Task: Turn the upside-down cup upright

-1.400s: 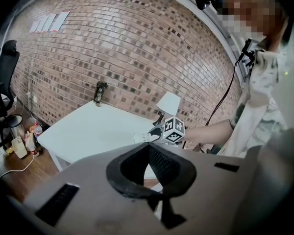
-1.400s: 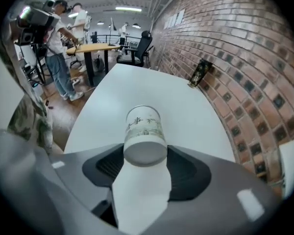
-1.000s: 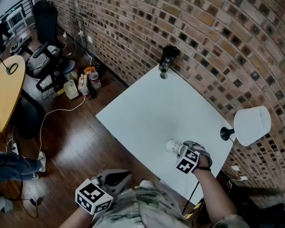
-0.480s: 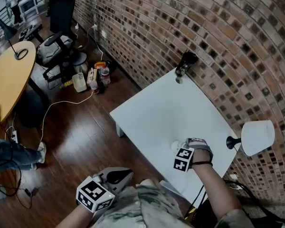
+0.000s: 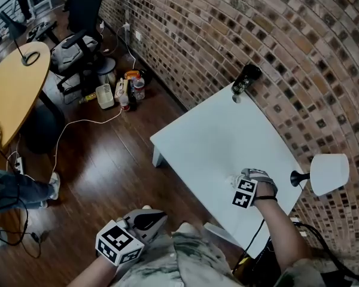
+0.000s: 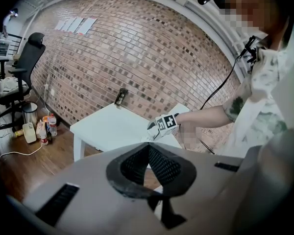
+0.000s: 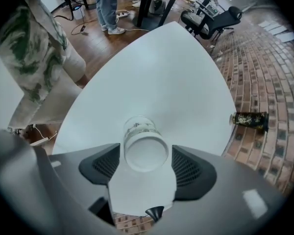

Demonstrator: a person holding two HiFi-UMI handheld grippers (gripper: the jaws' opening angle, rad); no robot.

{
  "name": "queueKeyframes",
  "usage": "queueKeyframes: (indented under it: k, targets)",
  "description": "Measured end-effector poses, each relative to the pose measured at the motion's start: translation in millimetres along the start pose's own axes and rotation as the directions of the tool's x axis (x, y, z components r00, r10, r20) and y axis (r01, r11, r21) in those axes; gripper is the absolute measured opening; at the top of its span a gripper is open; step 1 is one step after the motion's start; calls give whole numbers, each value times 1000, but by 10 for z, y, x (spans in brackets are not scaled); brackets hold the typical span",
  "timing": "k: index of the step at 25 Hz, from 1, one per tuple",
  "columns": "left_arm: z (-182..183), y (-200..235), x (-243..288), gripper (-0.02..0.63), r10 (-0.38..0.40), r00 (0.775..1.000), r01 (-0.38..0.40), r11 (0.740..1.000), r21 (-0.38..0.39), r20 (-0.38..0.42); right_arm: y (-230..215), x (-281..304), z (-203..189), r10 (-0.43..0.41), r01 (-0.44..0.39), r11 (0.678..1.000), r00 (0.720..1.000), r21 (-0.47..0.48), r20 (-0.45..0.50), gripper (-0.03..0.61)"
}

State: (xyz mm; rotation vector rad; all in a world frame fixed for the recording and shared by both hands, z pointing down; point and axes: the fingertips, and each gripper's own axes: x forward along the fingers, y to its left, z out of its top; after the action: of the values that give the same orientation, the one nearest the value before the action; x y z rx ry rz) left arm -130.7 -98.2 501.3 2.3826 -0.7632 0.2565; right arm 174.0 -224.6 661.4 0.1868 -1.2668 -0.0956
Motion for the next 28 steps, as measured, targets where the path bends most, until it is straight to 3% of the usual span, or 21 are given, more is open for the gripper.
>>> queueKeyframes:
  k: [3,7,10,13,16,18,22,24,28]
  targets:
    - [-53,31,-92,6,-15,1000,15,1000,2,-9,-15,-92,-63,-13,12,998,1000,57,20,355]
    - [-165,73,-159,6,-37,999,37,999,19,-29,-24,-402,-145,-52,29,973,994,231,93,359]
    - [-268,53,-126,6,-55,998,55,998,14,-36,61,-692,-257,-95,23,922,981,388,167,353]
    - [-333,-142,-97,6,-67,996,69,997,40,-53,296,-964,-331,-140,-36,846,948,532,286,334]
    - [-398,-515,-117,6,-63,996,68,994,83,-59,711,-1209,-436,-177,-122,776,900,619,399,325]
    - [-425,-729,-126,6,-43,998,48,992,117,-51,956,-1346,-516,-228,-149,746,859,649,458,324]
    - [-565,-1232,-182,6,39,999,-37,989,142,-11,1586,-1573,-678,-295,-272,691,739,670,605,319]
    - [-731,-1561,-241,7,85,996,-87,988,125,24,1998,-1646,-821,-301,-332,680,687,654,662,314]
    - [-1204,-2096,-425,6,162,986,-165,984,64,38,2774,-1731,-1011,-289,-407,684,611,605,737,314]
